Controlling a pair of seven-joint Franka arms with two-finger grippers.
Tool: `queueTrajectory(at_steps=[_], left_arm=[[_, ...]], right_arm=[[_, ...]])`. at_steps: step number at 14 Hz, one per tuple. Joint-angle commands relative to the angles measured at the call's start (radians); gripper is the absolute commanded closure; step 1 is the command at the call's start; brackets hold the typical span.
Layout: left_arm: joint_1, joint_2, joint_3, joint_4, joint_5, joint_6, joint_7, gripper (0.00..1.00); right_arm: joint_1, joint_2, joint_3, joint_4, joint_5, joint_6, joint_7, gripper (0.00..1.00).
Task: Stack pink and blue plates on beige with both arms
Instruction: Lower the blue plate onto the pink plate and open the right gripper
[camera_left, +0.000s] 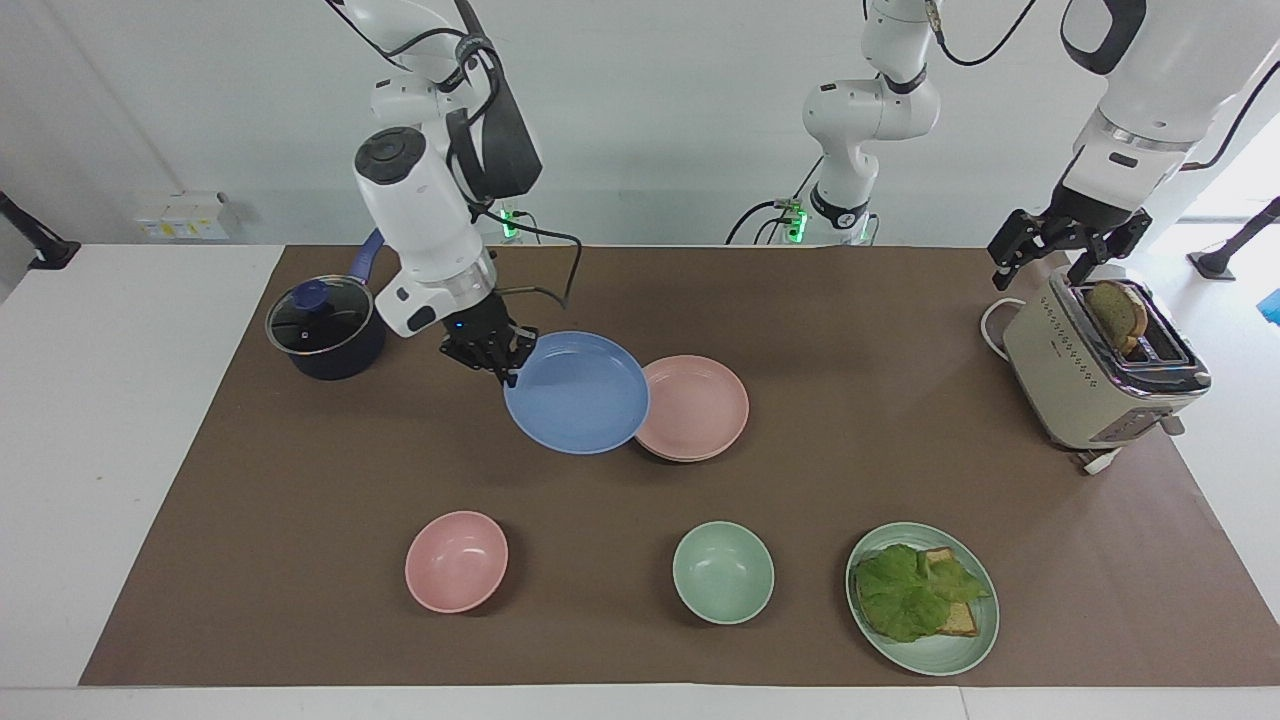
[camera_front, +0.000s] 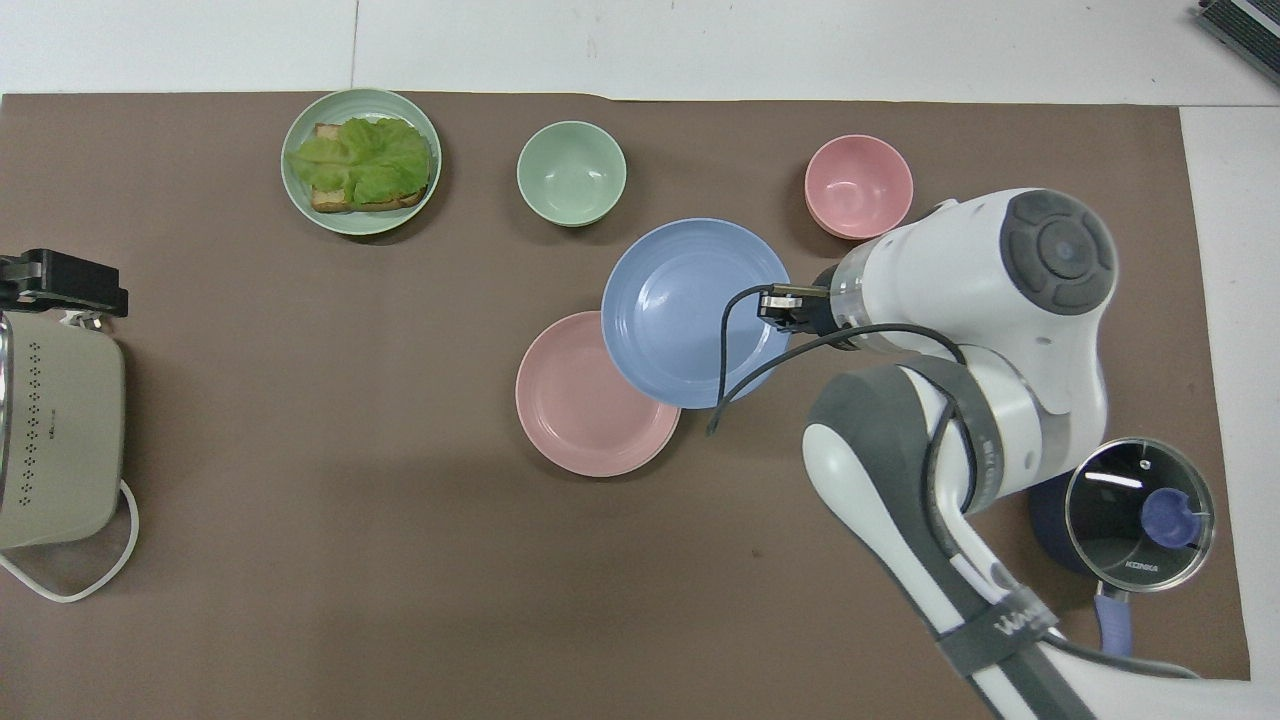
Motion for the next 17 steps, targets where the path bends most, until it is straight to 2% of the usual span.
queueTrajectory(at_steps=[1, 7, 17], left_arm=[[0.011, -0.016, -0.008, -0.009, 0.012, -0.013, 0.009, 0.00], [0.011, -0.016, -0.008, -0.009, 0.012, -0.013, 0.009, 0.00], [0.011, -0.016, -0.008, -0.009, 0.012, -0.013, 0.009, 0.00]], right_arm=[[0.054, 0.061, 0.002, 0.023, 0.015, 0.064, 0.073, 1.00], [0.149, 0.140, 0.003, 0.013, 0.017, 0.147, 0.123, 1.00], [0.161, 0.141, 0.003, -0.068, 0.017, 0.161, 0.093, 1.00]])
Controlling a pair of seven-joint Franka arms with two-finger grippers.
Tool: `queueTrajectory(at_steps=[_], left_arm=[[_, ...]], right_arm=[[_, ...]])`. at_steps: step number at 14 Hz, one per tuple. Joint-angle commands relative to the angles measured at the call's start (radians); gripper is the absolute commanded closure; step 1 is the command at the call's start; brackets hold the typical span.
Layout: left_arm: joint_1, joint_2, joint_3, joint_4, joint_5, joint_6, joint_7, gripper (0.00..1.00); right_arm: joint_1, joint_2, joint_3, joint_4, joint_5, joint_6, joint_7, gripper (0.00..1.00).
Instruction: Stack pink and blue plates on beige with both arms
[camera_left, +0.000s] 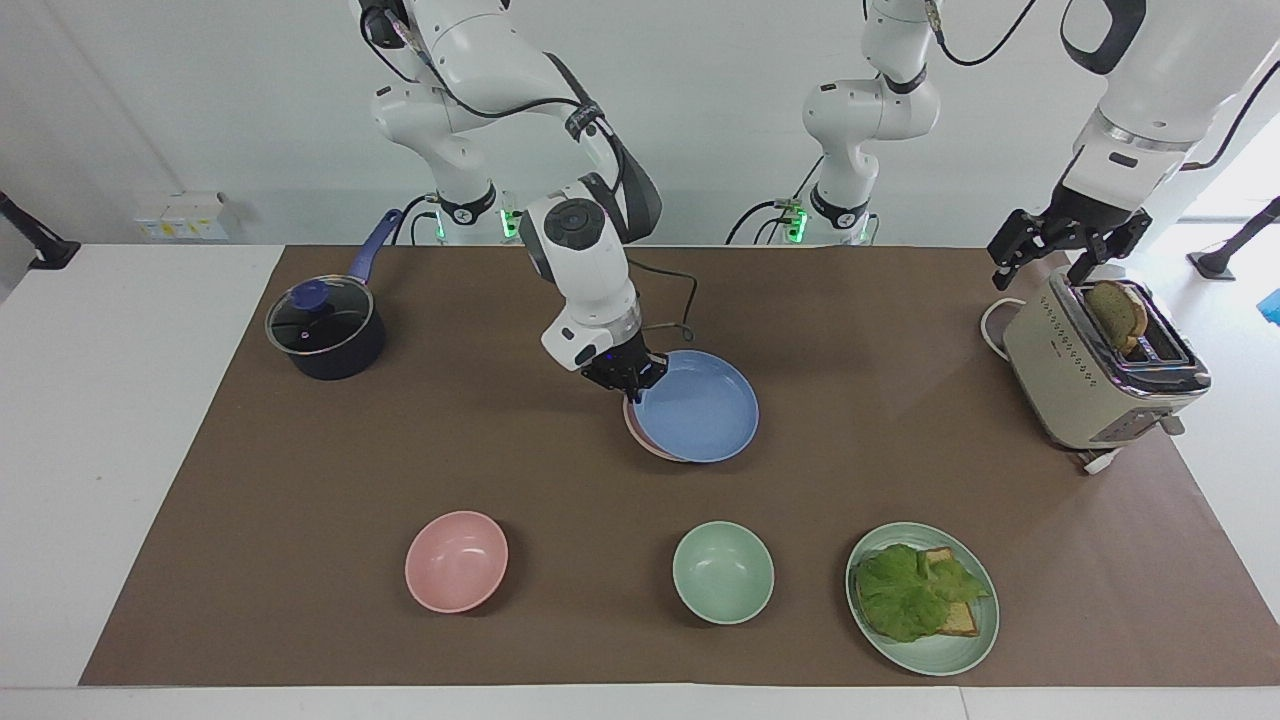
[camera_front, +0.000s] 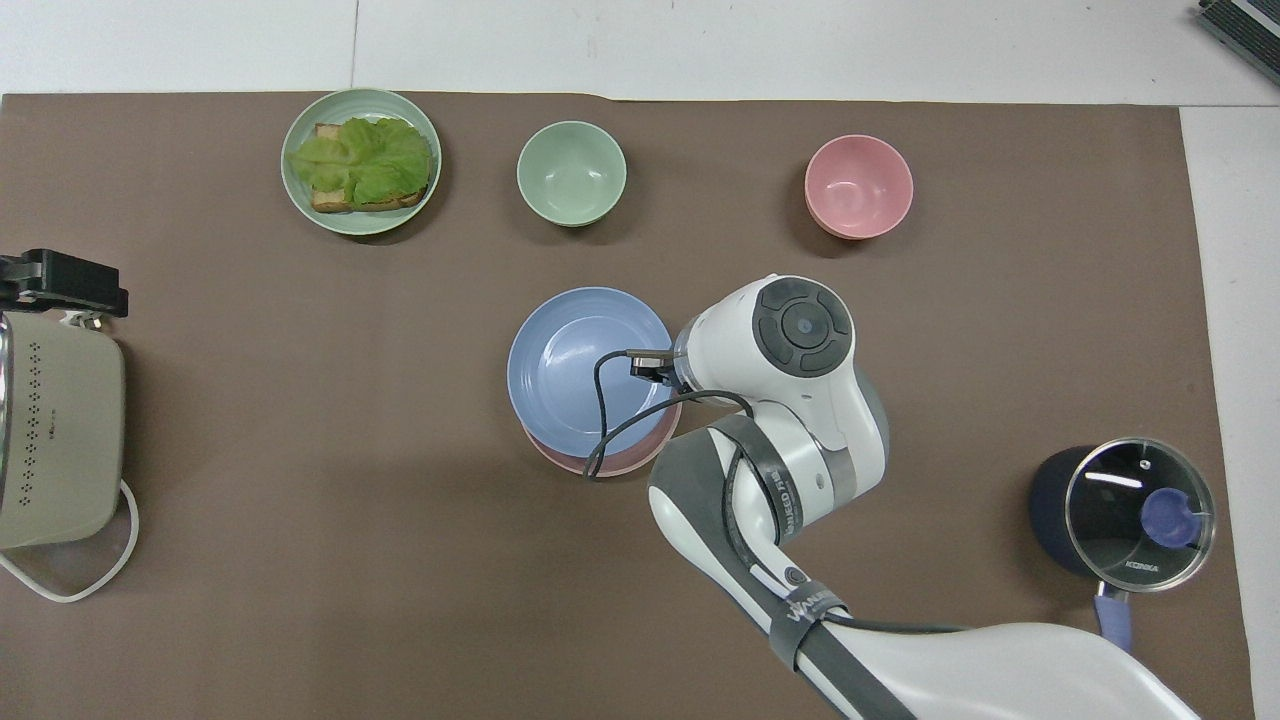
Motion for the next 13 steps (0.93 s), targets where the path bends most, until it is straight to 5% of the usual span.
queueTrajectory(at_steps=[1, 5, 8, 9, 10, 13], left_arm=[[0.011, -0.016, -0.008, -0.009, 0.012, -0.013, 0.009, 0.00], [0.011, -0.016, -0.008, -0.009, 0.012, -0.013, 0.009, 0.00], [0.011, -0.016, -0.008, -0.009, 0.012, -0.013, 0.009, 0.00], [0.011, -0.016, -0.008, -0.009, 0.012, -0.013, 0.009, 0.00], [0.011, -0.016, -0.008, -0.009, 0.012, -0.013, 0.009, 0.00], [0.011, -0.016, -0.008, -0.009, 0.012, -0.013, 0.009, 0.00]], right_arm=[[-0.005, -0.006, 0.003, -0.033, 0.017, 0.028, -0.015, 1.00], [-0.005, 0.008, 0.003, -0.045, 0.017, 0.060, -0.041, 0.96], [-0.007, 0.008, 0.003, -0.053, 0.017, 0.065, -0.039, 0.45], [-0.005, 0.008, 0.003, -0.051, 0.015, 0.063, -0.041, 0.13], [-0.005, 0.008, 0.002, -0.047, 0.014, 0.058, -0.042, 0.00], [-0.011, -0.011, -0.003, -0.022, 0.002, 0.023, -0.039, 0.00]])
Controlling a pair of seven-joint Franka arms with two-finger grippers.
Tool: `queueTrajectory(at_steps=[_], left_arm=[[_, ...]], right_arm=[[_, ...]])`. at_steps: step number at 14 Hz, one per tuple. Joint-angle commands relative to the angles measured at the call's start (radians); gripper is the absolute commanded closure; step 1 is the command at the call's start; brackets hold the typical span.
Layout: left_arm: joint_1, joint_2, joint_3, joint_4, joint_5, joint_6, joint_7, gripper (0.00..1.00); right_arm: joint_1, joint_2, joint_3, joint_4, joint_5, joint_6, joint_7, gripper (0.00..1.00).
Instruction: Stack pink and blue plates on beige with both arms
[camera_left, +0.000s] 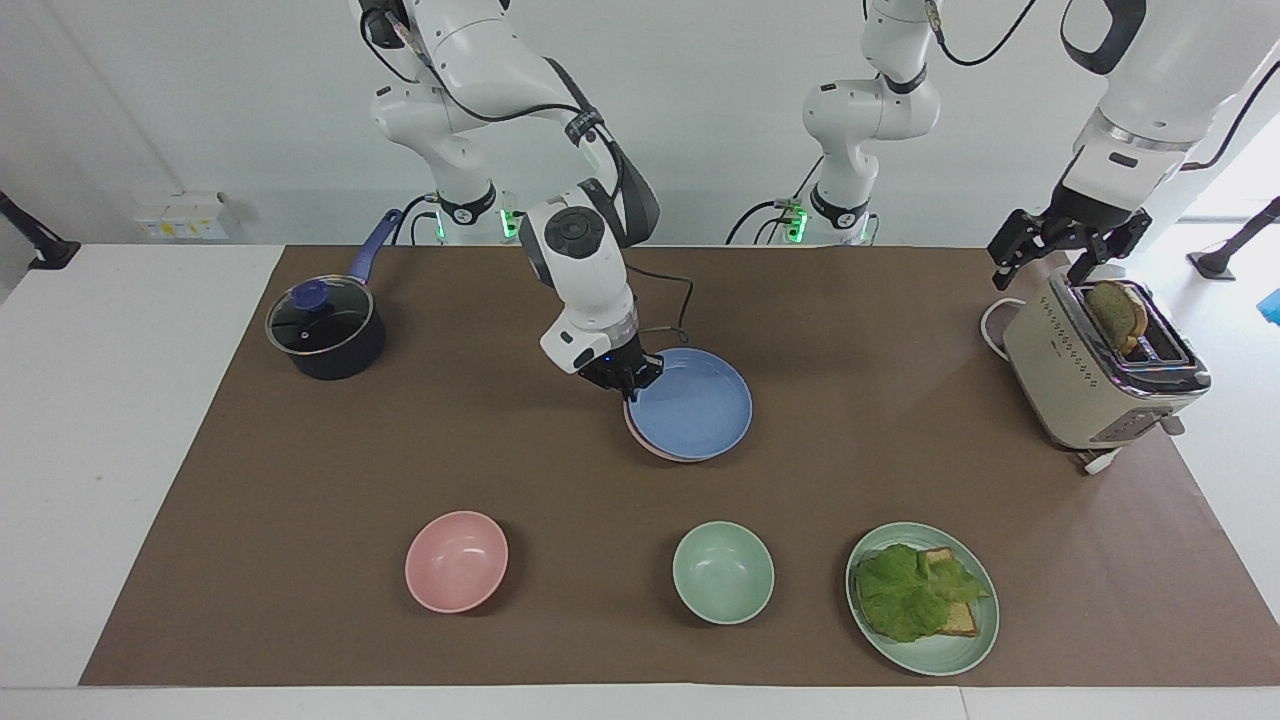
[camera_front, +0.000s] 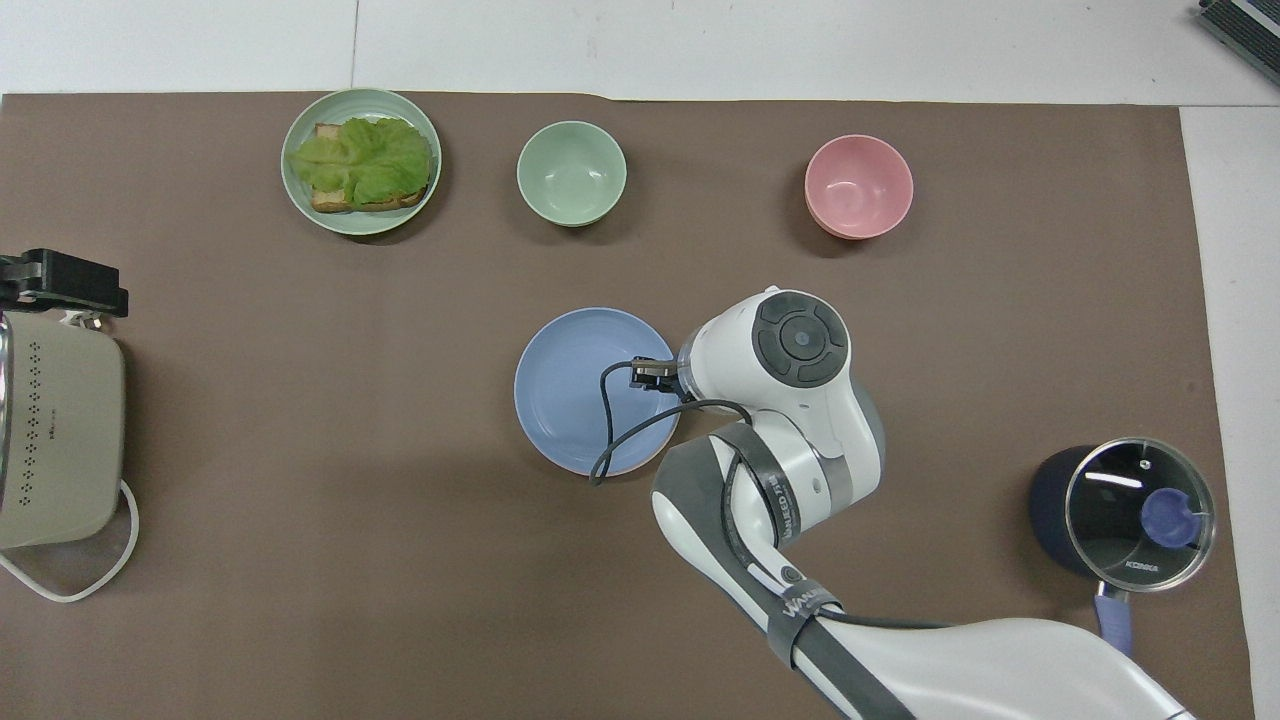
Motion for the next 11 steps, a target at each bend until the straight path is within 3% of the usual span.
queueTrajectory(at_steps=[1, 11], left_arm=[[0.011, -0.016, -0.008, -0.009, 0.012, -0.013, 0.009, 0.00], [0.011, -0.016, -0.008, -0.009, 0.012, -0.013, 0.009, 0.00]], right_arm=[[-0.020, -0.028, -0.003, 0.027, -0.003, -0.046, -0.025, 0.00], [-0.196, -0.174, -0.012, 0.097, -0.191, -0.253, -0.029, 0.00]])
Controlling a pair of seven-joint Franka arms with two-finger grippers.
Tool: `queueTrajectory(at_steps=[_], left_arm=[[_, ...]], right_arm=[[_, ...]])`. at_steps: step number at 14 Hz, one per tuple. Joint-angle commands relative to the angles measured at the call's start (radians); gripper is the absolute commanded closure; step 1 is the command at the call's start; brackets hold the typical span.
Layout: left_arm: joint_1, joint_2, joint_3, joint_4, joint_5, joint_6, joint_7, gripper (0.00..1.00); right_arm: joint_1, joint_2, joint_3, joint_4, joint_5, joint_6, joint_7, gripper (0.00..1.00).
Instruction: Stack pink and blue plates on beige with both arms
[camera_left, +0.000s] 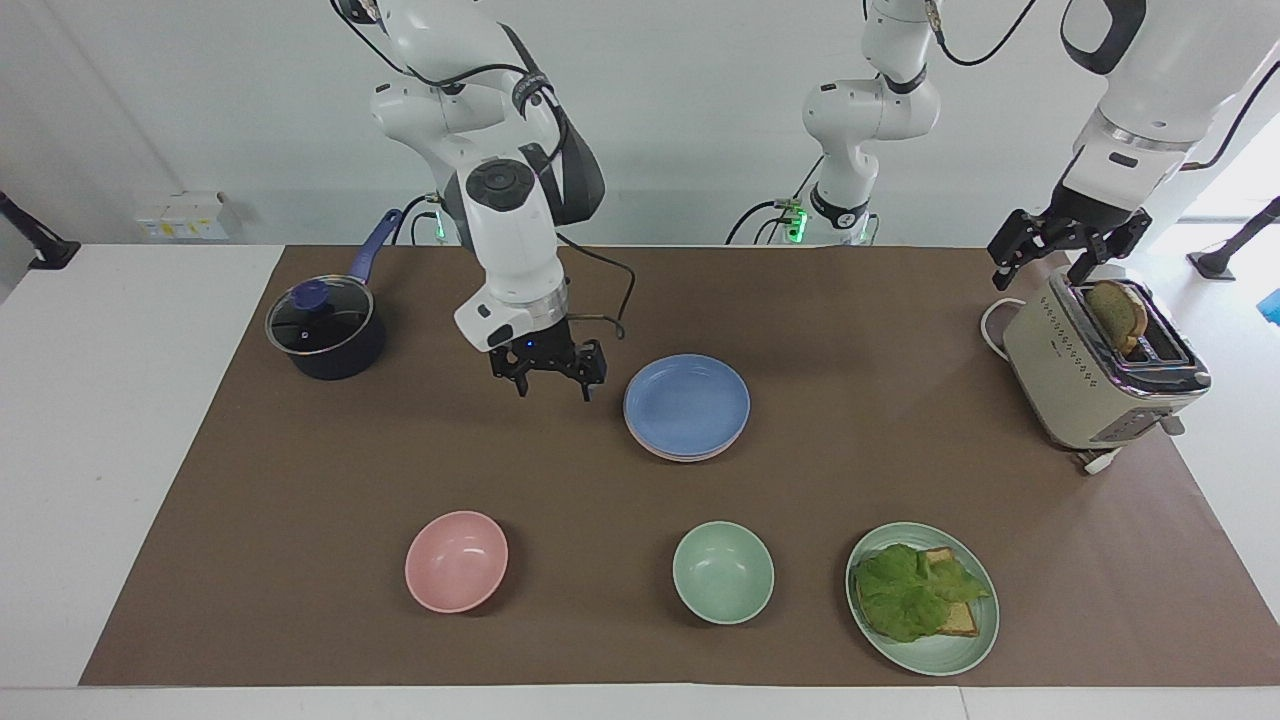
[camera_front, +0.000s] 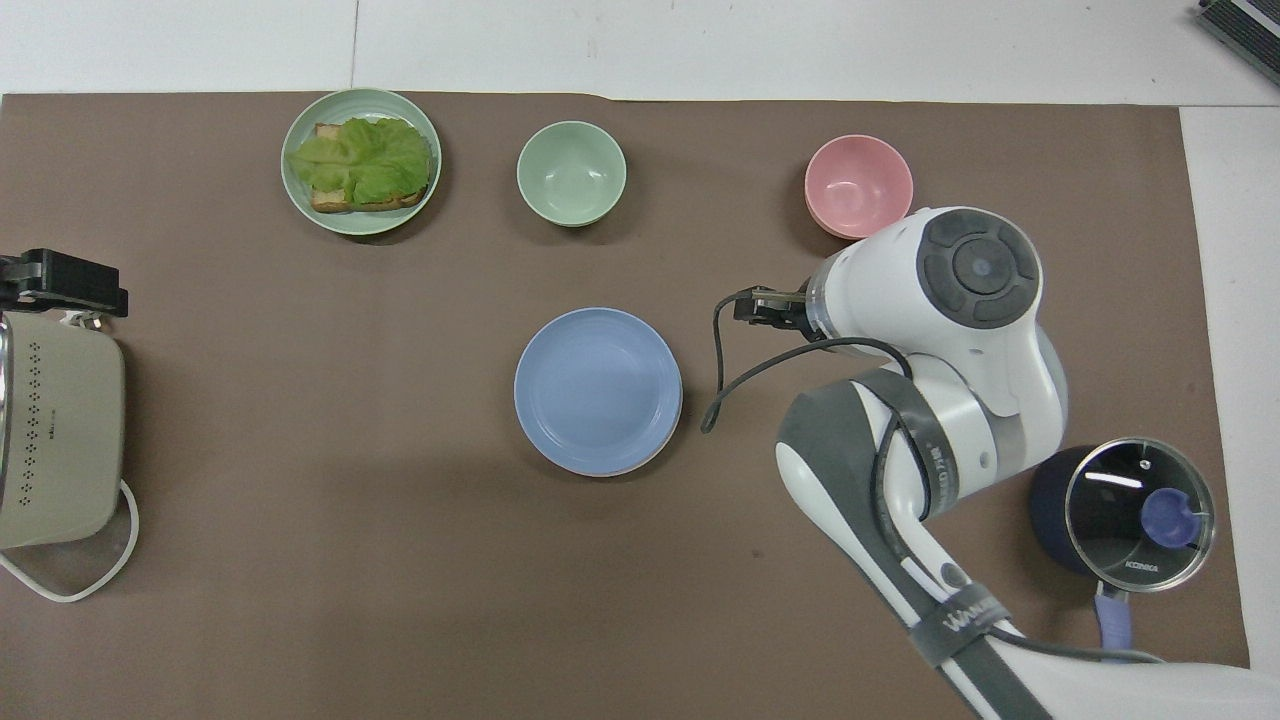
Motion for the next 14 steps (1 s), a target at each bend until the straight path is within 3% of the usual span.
queueTrajectory(at_steps=[1, 8, 14], left_arm=[[0.011, -0.016, -0.008, -0.009, 0.012, -0.013, 0.009, 0.00], [0.011, -0.016, -0.008, -0.009, 0.012, -0.013, 0.009, 0.00], [0.011, -0.016, -0.008, -0.009, 0.012, -0.013, 0.009, 0.00]], right_arm=[[-0.053, -0.033, 0.008, 0.044, -0.028, -0.085, -0.022, 0.00], [-0.128, -0.172, 0.010, 0.107, -0.005, -0.263, -0.056, 0.00], [-0.156, -0.179, 0.004, 0.287, -0.002, -0.549, -0.091, 0.00]])
